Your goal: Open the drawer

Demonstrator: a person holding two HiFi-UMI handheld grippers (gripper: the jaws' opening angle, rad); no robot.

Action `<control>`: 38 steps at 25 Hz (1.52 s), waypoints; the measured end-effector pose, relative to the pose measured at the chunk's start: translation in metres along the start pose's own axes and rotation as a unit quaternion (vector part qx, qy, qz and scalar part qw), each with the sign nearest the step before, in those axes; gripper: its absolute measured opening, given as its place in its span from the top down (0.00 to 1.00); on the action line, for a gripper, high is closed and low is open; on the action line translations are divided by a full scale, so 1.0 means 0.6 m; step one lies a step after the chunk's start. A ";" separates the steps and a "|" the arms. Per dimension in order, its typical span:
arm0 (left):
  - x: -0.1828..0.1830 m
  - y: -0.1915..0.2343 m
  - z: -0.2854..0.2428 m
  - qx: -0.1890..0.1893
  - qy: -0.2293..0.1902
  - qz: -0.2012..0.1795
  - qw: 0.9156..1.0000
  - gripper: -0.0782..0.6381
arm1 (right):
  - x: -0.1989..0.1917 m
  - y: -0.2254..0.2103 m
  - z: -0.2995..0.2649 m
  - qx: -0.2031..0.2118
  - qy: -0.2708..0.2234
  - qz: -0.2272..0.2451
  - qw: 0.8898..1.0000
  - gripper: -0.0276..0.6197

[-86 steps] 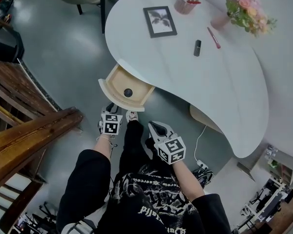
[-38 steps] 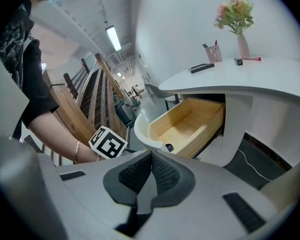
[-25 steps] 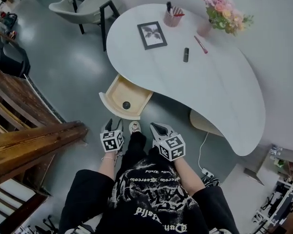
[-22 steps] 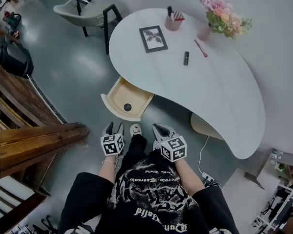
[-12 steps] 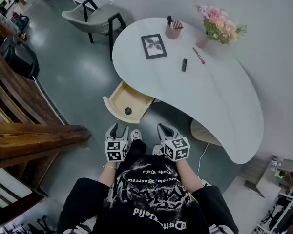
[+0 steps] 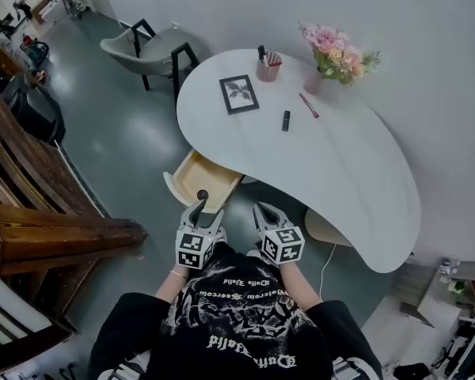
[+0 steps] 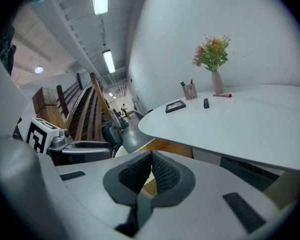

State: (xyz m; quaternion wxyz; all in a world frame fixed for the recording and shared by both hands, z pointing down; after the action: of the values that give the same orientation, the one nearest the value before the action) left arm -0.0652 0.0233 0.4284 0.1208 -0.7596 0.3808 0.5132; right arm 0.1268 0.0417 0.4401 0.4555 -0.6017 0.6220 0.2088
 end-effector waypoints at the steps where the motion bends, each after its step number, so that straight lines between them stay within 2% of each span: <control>1: 0.006 -0.008 -0.004 -0.009 -0.004 -0.005 1.000 0.59 | 0.003 -0.002 0.002 -0.002 -0.004 -0.003 1.000 0.92; 6: 0.032 -0.016 -0.028 -0.038 -0.016 -0.015 0.999 0.59 | 0.021 -0.015 0.002 -0.011 -0.018 -0.003 1.000 0.92; 16: 0.045 -0.029 -0.057 -0.059 -0.056 -0.009 0.997 0.60 | 0.042 -0.027 0.003 -0.024 -0.038 0.010 0.999 0.92; 25: 0.049 -0.039 -0.070 -0.070 -0.064 -0.016 0.995 0.83 | 0.045 -0.027 0.002 -0.021 -0.041 0.023 0.999 0.92; 34: 0.051 -0.045 -0.075 -0.100 -0.051 -0.042 0.993 0.86 | 0.047 -0.016 -0.006 -0.017 -0.038 0.045 0.998 0.92; 38: 0.051 -0.044 -0.075 -0.104 -0.047 -0.033 0.993 0.86 | 0.048 -0.017 -0.007 -0.022 -0.039 0.053 0.998 0.92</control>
State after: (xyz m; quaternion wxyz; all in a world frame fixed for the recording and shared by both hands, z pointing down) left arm -0.0099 0.0016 0.4162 0.0760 -0.7555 0.2941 0.5804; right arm 0.1393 0.0204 0.4214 0.4543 -0.5696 0.6298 0.2693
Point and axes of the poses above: the fingertips, and each gripper's own axes: z backward along the fingers, y to its left, x out of its top, the point moved 7 cm from there along z, backward along the fingers, and after that the axes turned 9 degrees about -x, right-handed, at the moved point
